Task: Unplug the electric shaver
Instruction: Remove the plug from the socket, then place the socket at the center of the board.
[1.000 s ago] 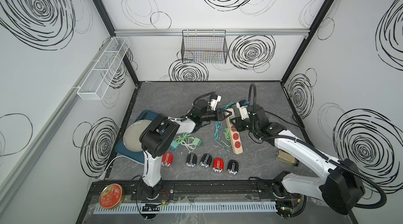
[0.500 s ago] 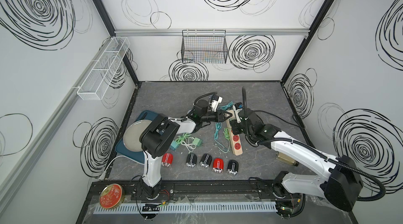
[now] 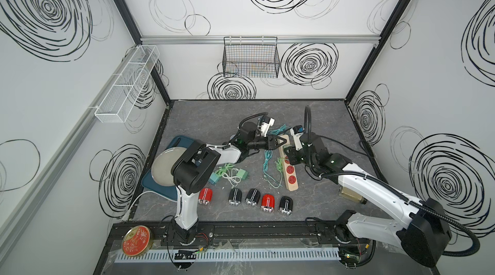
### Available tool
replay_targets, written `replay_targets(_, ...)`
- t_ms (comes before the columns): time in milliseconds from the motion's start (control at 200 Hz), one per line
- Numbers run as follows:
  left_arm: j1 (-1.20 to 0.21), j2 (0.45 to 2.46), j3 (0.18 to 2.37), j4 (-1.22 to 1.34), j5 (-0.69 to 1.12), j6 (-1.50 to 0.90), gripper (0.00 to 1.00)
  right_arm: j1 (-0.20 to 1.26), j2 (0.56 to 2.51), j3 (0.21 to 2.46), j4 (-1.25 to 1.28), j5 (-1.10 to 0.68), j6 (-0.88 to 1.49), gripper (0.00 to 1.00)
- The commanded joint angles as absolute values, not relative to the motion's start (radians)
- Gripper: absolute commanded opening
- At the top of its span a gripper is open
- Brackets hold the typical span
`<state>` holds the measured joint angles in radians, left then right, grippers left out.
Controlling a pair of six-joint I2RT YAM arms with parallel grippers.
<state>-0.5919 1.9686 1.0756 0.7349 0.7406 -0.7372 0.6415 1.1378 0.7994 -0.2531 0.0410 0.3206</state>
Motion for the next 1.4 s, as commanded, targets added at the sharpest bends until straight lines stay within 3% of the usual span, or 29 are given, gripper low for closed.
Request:
replay_targets(0, -0.558, 1.964, 1.074, 0.684, 0.664, -0.665, 0.21, 0.585, 1.039, 0.805, -0.168, -0.070, 0.352, 0.07)
replay_targets(315, -0.570, 1.981, 1.092, 0.677, 0.654, -0.667, 0.21, 0.722, 1.117, 0.899, -0.317, 0.249, 0.314, 0.06)
replay_targets(805, -0.670, 2.192, 1.316, 0.619, 0.564, -0.796, 0.24, 0.648, 0.956, 0.858, -0.405, 0.269, 0.376, 0.06)
replay_targets(1181, -0.718, 2.373, 1.561, 0.394, 0.526, -0.770, 0.34, 0.583, 0.853, 0.744, -0.303, -0.060, 0.395, 0.07)
replay_targets(1396, -0.715, 2.404, 1.604, 0.337, 0.519, -0.738, 0.33, 0.563, 0.861, 0.837, -0.240, -0.248, 0.413, 0.07)
